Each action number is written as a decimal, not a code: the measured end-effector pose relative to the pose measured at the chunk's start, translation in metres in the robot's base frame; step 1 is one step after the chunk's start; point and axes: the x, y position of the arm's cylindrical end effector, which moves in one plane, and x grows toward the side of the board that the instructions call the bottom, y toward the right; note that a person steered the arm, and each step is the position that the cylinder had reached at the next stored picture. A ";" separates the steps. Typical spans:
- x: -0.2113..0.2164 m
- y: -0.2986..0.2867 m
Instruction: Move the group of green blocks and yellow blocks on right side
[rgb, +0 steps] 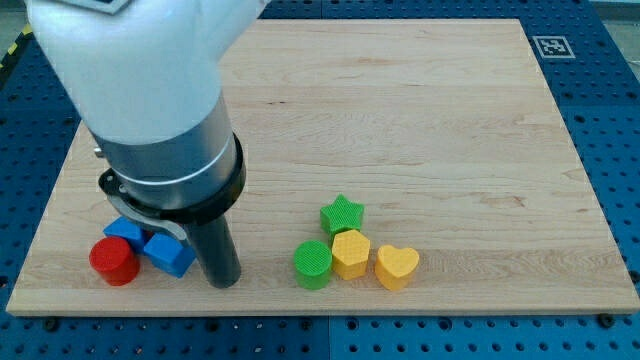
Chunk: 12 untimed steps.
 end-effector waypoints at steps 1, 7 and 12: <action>0.000 0.021; 0.018 0.081; 0.001 0.125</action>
